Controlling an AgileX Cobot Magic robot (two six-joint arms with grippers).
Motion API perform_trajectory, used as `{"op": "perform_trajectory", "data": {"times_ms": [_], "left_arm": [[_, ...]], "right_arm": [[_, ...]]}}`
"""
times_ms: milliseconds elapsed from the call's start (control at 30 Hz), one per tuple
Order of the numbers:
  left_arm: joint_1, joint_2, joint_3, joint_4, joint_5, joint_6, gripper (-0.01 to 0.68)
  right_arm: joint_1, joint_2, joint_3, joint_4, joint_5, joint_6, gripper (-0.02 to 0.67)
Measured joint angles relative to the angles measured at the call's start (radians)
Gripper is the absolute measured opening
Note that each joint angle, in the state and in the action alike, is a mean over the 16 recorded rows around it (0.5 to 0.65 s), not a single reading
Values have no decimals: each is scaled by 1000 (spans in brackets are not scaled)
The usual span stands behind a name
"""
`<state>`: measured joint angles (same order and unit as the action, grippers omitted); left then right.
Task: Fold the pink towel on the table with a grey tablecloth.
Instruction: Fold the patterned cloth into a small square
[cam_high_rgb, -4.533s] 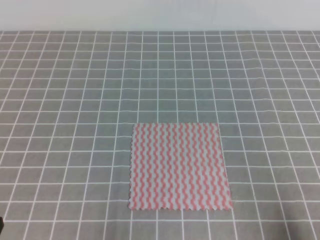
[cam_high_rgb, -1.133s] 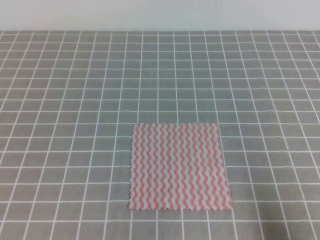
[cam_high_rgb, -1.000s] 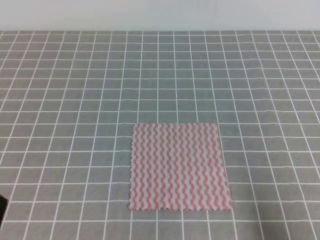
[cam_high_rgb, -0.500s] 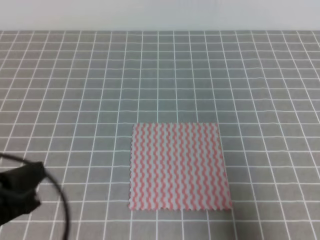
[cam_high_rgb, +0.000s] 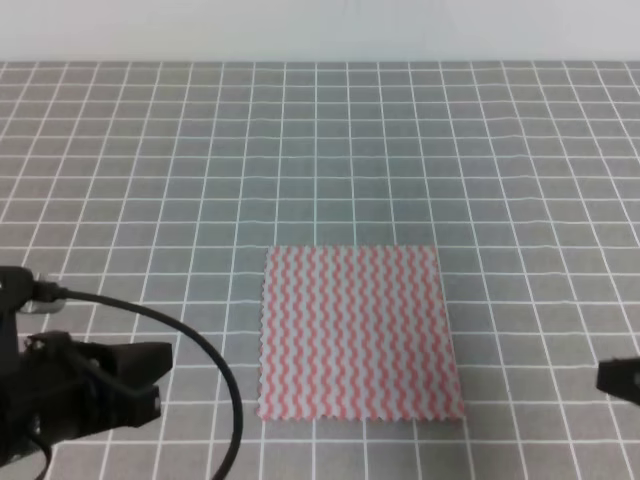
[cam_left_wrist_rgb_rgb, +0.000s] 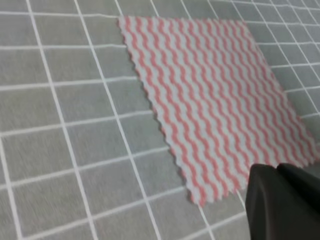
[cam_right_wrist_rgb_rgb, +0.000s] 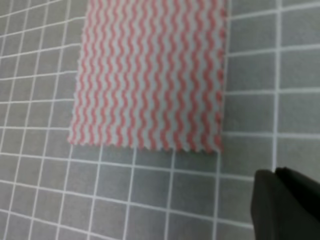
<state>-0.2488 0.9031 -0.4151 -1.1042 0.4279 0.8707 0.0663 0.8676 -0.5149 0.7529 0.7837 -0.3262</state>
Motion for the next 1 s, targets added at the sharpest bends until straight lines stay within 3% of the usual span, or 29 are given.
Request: {"op": "perform_trajectory", "data": {"times_ms": [267,500,633,1000], "left_arm": [[-69,14,0,-44,-71,38,-1],[-84,14,0,-58,-86,53,-1],[-84,14,0,-59,-86,57,0],[-84,13,0,-59,-89,65,-1]], "right_arm": [[190,210,-106,7,-82,19,-16],[353,393,-156,-11,-172,70,-7],[393,474,-168,-18,-206,85,53],[397,596,-172,31,-283,92,247]]}}
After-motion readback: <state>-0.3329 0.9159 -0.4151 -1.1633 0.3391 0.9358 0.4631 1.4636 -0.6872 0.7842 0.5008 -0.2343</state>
